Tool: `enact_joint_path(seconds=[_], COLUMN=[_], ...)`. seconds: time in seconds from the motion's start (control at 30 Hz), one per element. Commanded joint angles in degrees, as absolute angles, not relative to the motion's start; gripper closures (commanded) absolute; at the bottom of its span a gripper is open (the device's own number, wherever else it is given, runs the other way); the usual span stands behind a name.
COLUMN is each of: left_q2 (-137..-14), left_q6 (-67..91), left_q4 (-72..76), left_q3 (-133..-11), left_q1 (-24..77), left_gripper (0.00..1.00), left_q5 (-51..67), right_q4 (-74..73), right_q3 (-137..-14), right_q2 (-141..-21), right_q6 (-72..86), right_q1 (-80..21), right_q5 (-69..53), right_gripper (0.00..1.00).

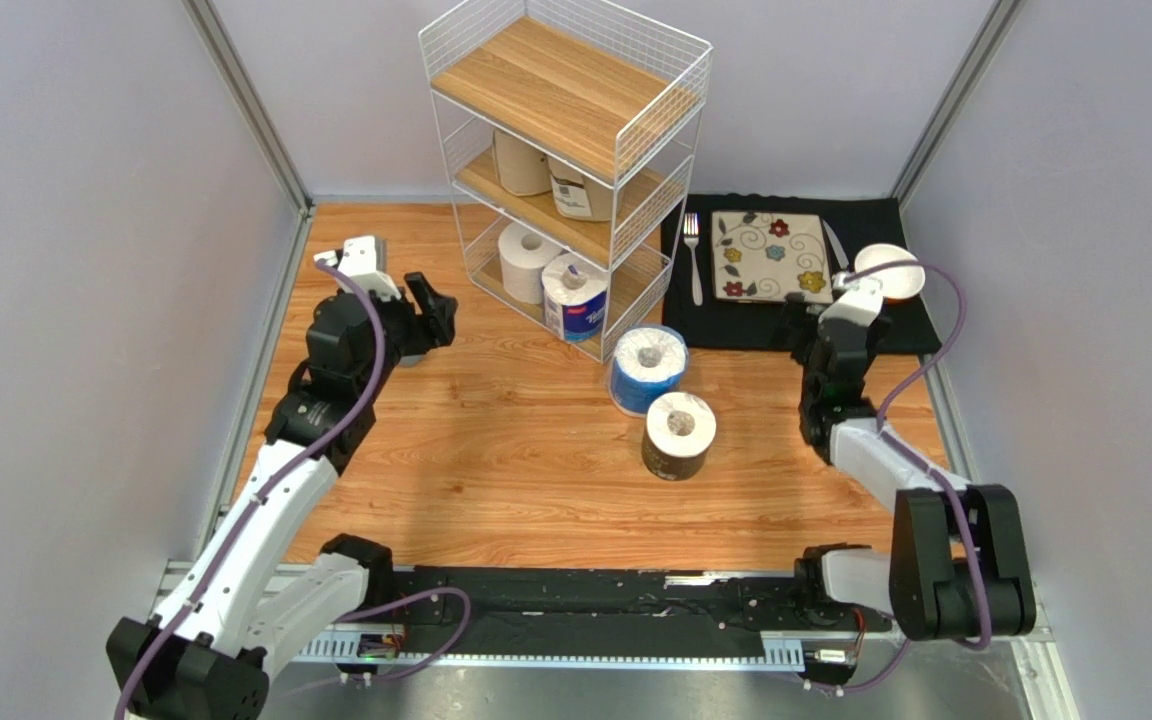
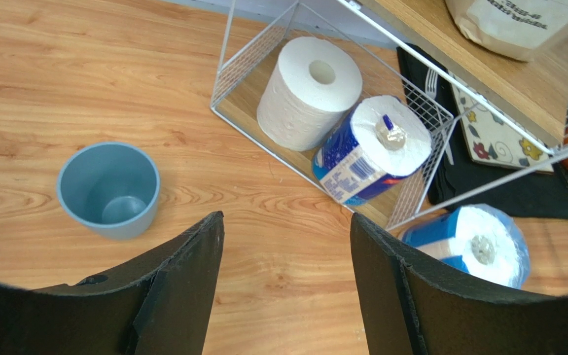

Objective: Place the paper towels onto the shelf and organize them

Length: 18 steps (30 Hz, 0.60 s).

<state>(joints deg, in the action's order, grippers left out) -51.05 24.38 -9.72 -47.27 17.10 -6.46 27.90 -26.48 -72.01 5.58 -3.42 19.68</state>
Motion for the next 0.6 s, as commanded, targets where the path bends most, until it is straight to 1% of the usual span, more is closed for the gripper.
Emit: enact_joint_path(seconds=[0.0, 0.03, 0.13, 0.23, 0.27, 0.3, 0.37, 0.4, 0.47, 0.5, 0.57], left_q2=[-46.33, -45.62, -43.07, -41.49, -40.96, -40.61, -39.91, -39.73, -38.94, -38.59, -37.54], left_q6=[24.79, 24.79, 24.96, 26.10, 26.54, 26.72, 26.63, 26.54, 25.84, 25.67, 25.40], left_q4=[-15.72, -16.17, -17.14, -18.02, -18.02, -18.28, -18.98, -19.51, -20.47, -20.74, -20.92], left_q3=[-46.67, -46.23, -44.04, -41.50, -41.05, -40.61, -39.64, -39.46, -38.67, -38.41, -37.18], left_q1=[17.05, 17.05, 17.05, 17.05, 17.05, 17.05, 17.05, 17.05, 17.05, 17.05, 17.05], left_gripper=[0.28, 0.28, 0.28, 0.28, 0.28, 0.28, 0.28, 0.28, 0.28, 0.27, 0.28], left_q5=[-3.87, -3.78, -2.20, -0.44, 1.04, 2.19, 3.59, 3.69, 3.43, 3.17, 3.08], right_q4=[3.20, -2.49, -8.32, -13.68, -13.62, -13.19, -12.39, -14.57, -18.00, -21.32, -22.93], right_q3=[-41.11, -44.87, -47.98, -49.39, -48.70, -48.52, -48.69, -49.30, -51.06, -52.72, -53.43], right_q2=[-64.61, -62.77, -60.13, -58.10, -57.83, -57.83, -58.35, -58.62, -59.50, -60.02, -60.38], right_q6=[14.93, 16.33, 17.75, 27.47, 30.47, 30.06, 30.84, 30.94, 29.89, 28.40, 27.25], right_q1=[-3.95, -3.96, -3.87, -3.87, -3.69, -3.60, -3.78, -3.95, -6.14, -7.28, -10.80], right_q5=[22.97, 21.11, 10.83, 6.77, 4.94, -3.00, -8.85, -11.49, -12.13, -9.52, -7.22], right_gripper=[0.01, 0.01, 0.01, 0.00, 0.00, 0.01, 0.01, 0.01, 0.01, 0.01, 0.01])
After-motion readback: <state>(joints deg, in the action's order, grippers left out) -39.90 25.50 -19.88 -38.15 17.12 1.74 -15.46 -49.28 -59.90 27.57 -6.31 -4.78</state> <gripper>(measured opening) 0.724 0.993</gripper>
